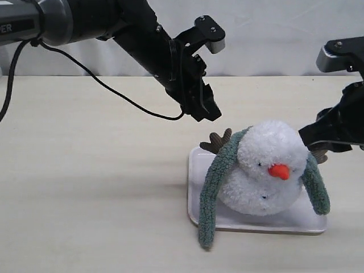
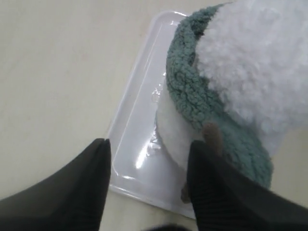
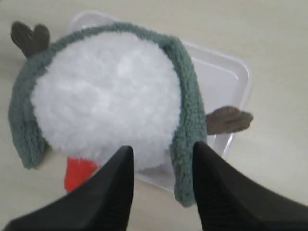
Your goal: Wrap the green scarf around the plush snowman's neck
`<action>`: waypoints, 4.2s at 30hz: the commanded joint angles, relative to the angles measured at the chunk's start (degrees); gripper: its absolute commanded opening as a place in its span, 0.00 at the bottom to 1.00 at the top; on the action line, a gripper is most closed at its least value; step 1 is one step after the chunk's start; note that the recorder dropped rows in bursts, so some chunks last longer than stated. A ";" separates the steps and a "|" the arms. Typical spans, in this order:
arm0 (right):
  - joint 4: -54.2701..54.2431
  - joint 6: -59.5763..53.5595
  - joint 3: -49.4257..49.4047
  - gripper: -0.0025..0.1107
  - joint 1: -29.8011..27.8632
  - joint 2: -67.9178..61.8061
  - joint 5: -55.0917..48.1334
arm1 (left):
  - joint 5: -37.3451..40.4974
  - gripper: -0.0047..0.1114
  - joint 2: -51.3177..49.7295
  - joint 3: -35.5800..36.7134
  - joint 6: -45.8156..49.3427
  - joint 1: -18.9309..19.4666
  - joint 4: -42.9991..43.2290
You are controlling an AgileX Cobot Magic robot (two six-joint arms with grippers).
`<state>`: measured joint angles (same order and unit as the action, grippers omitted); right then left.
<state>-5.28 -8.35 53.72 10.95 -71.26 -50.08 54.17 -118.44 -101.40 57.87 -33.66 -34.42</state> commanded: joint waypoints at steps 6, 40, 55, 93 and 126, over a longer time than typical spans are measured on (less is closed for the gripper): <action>3.56 0.31 -4.74 0.51 -0.27 -5.24 1.90 | 14.42 0.40 2.39 -0.04 -6.39 0.34 1.71; 7.48 1.97 -6.75 0.26 -0.27 -9.98 9.80 | -1.71 0.40 1.86 24.70 17.81 0.18 -21.91; 5.69 -0.19 -6.41 0.06 -0.17 -6.42 8.25 | -8.77 0.40 -2.18 24.70 26.28 -4.22 -34.49; 8.99 3.92 -4.96 0.50 -0.31 -2.53 1.21 | -13.25 0.41 -2.18 24.60 29.28 -4.34 -37.61; 12.09 10.30 -15.75 0.45 -0.31 -8.85 18.32 | -12.41 0.41 -2.18 24.60 29.42 -4.34 -37.12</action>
<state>7.62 2.10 37.91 10.95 -80.08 -31.88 41.28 -120.72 -76.77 87.17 -37.93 -70.65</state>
